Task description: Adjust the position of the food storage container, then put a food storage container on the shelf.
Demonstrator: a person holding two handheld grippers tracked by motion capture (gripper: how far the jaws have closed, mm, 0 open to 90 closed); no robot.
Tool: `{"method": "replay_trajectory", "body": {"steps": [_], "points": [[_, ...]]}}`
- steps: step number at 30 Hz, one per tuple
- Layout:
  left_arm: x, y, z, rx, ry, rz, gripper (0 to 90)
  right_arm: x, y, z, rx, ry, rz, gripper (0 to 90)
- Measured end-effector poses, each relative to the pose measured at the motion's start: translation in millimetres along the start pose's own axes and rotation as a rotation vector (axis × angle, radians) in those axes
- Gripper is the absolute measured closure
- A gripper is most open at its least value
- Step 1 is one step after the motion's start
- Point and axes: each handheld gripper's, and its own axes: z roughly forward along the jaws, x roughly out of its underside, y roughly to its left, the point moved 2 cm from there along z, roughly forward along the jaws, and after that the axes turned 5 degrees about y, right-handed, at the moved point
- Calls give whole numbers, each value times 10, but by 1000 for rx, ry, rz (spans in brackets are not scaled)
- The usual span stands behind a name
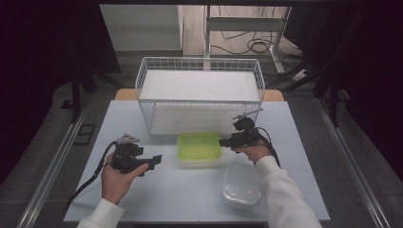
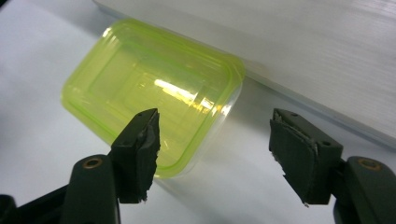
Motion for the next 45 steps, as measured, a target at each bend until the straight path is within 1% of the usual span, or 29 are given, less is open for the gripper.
{"method": "replay_trajectory", "body": {"steps": [1, 4, 11, 13, 15, 17, 19, 21, 24, 25, 26, 27, 28, 29, 30, 31, 32, 34, 36, 37, 39, 40, 41, 42, 45], "points": [[0, 0, 0, 0, 0, 0, 212, 4, -6, -8, -6, -3, 2, 315], [-53, -27, 2, 41, -6, -15, 221, 17, -20, -30, -5, -9, 2, 273], [-224, -44, 42, 44, 16, -7, 200, 20, -31, -60, -23, -23, 12, 275], [-272, -18, 86, 70, 28, -33, 200, 20, -38, -65, -32, -24, 16, 282], [-295, 5, 121, 64, 44, -50, 214, 19, -46, -55, -36, -25, 22, 288], [-322, 18, 152, 75, 69, -64, 221, 13, -54, -36, -44, -21, 21, 300], [-364, 18, 167, 79, 72, -70, 221, 7, -60, -10, -45, -21, 27, 308], [-412, 22, 197, 88, 72, -78, 224, 2, -56, 19, -56, -19, 30, 322], [-472, 28, 297, 116, 88, -92, 234, 0, -47, 61, -70, -14, 37, 334], [-489, 30, 350, 141, 95, -106, 238, 0, -44, 70, -73, -8, 42, 337], [-498, 34, 383, 157, 98, -118, 242, -1, -41, 82, -78, -1, 46, 341], [-498, 34, 383, 157, 98, -118, 245, -2, -39, 89, -80, 3, 50, 345], [-520, 50, 465, 185, 102, -144, 255, -4, -43, 101, -81, 5, 50, 350], [-529, 55, 507, 195, 102, -157, 264, -5, -48, 108, -81, 5, 47, 353], [-536, 66, 549, 203, 109, -162, 273, -6, -53, 117, -82, 8, 48, 357], [-536, 66, 549, 203, 109, -162, 281, -5, -61, 126, -84, 7, 50, 362], [-547, 84, 625, 220, 113, -182, 292, -5, -69, 137, -88, 10, 57, 366], [-554, 104, 698, 225, 119, -196, 314, -5, -81, 159, -95, 6, 65, 374], [-558, 119, 763, 242, 128, -218, 333, -1, -91, 191, -104, 9, 75, 382], [-558, 119, 763, 242, 128, -218, 345, 0, -96, 209, -106, 12, 79, 385], [-552, 126, 851, 256, 132, -237, 361, 2, -104, 246, -113, 20, 85, 387], [-552, 126, 851, 256, 132, -237, 368, 2, -104, 246, -113, 20, 85, 387], [-537, 131, 917, 264, 144, -247, 373, 6, -109, 280, -117, 27, 97, 397], [-537, 131, 917, 264, 144, -247, 380, 6, -109, 280, -117, 27, 97, 397], [-532, 128, 993, 281, 152, -280, 404, 2, -116, 313, -118, 29, 102, 413]]}}
